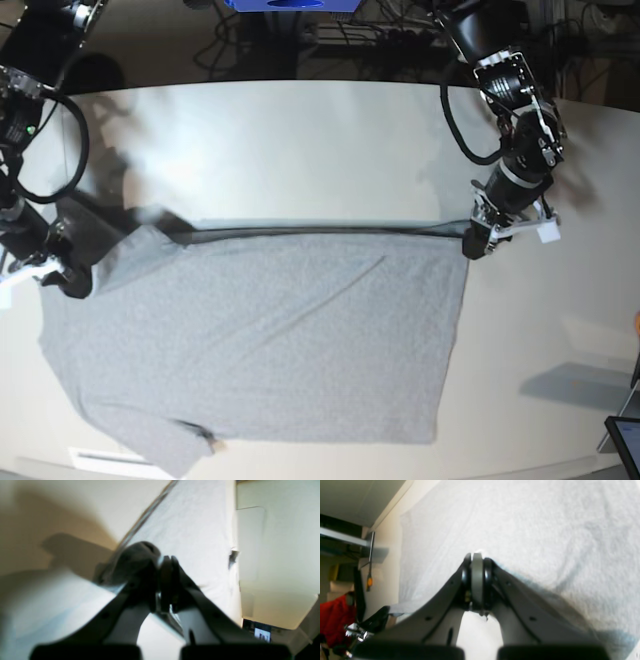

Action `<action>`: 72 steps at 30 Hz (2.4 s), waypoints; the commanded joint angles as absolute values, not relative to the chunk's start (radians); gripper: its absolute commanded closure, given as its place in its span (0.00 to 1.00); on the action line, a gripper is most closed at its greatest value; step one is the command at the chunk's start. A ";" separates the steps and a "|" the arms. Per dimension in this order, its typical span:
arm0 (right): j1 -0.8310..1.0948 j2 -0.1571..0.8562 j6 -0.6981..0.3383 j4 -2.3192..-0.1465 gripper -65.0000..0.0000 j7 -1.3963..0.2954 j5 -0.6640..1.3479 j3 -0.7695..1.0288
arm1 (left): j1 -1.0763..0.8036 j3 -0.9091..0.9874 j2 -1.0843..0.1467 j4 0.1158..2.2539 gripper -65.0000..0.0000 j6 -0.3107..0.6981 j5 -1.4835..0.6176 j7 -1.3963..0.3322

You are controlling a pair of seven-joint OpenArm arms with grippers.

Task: Fold the T-shirt properly
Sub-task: 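Pull both grippers apart along the shoulder line, stretching the shirt, then lift both grippers slightly, holding the shoulder edge taut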

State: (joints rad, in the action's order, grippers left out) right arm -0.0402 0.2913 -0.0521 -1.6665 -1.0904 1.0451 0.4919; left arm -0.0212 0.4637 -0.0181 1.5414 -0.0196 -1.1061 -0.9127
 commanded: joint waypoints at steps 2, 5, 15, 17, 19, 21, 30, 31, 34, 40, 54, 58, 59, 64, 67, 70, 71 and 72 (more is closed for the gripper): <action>-0.071 0.311 -0.058 -1.643 1.00 -1.073 1.059 0.481 | 0.007 0.464 -0.028 1.561 1.00 -0.007 -1.130 -0.900; -0.091 0.326 -0.058 -1.609 1.00 -1.064 1.059 0.435 | 0.025 0.463 -0.030 1.547 1.00 -0.007 -1.124 -0.900; -0.173 0.354 -0.061 -1.504 1.00 -1.015 0.955 0.328 | 0.108 0.456 -0.045 1.438 1.00 -0.007 -1.122 -0.900; -0.177 0.355 -0.061 -1.480 1.00 -0.997 0.940 0.306 | 0.120 0.455 -0.045 1.420 1.00 -0.007 -1.122 -0.900; -0.196 0.357 -0.061 -1.460 1.00 -0.978 0.926 0.286 | 0.140 0.427 -0.059 1.403 1.00 -0.007 -1.107 -0.900; -0.209 0.357 -0.062 -1.438 1.00 -0.969 0.911 0.266 | 0.159 0.387 -0.067 1.399 1.00 -0.007 -1.067 -0.898; -0.260 0.400 -0.062 -1.345 1.00 -0.897 0.911 0.188 | 0.191 0.360 -0.071 1.386 1.00 -0.008 -1.017 -0.895; -0.272 0.404 -0.062 -1.333 1.00 -0.883 0.911 0.171 | 0.194 0.360 -0.071 1.382 1.00 -0.008 -1.003 -0.895; -0.286 0.426 -0.090 -1.299 0.99 -0.829 0.911 0.114 | 0.213 0.358 -0.071 1.372 1.00 -0.008 -0.951 -0.897; -0.300 0.440 -0.114 -1.248 0.98 -0.757 0.909 0.053 | 0.220 0.358 -0.073 1.363 1.00 -0.008 -0.924 -0.900; -0.352 0.437 -0.176 -1.233 0.98 -0.734 0.763 0.053 | 0.260 0.262 -0.122 1.308 1.00 -0.008 -0.923 -0.894; -0.372 0.433 -0.180 -1.201 0.98 -0.734 0.763 0.053 | 0.260 0.262 -0.122 1.313 1.00 -0.008 -0.923 -0.894; -0.378 0.432 -0.180 -1.193 0.98 -0.734 0.763 0.053 | 0.260 0.262 -0.122 1.311 1.00 -0.008 -0.923 -0.894; -0.407 0.430 -0.183 -1.185 0.99 -0.731 0.763 -0.027 | 0.259 0.262 -0.122 1.308 1.00 -0.008 -0.923 -0.894; -0.412 0.430 -0.179 -1.185 0.99 -0.727 0.763 -0.064 | 0.260 0.262 -0.122 1.308 1.00 -0.008 -0.923 -0.894; -0.421 0.429 -0.177 -1.184 0.99 -0.727 0.763 -0.070 | 0.260 0.262 -0.124 1.308 1.00 -0.008 -0.923 -0.894; -0.423 0.429 -0.177 -1.173 0.99 -0.727 0.763 -0.070 | 0.260 0.262 -0.125 1.308 1.00 -0.008 -0.923 -0.894; -0.424 0.429 -0.177 -1.161 0.99 -0.727 0.763 -0.070 | 0.260 0.262 -0.125 1.308 1.00 -0.008 -0.923 -0.894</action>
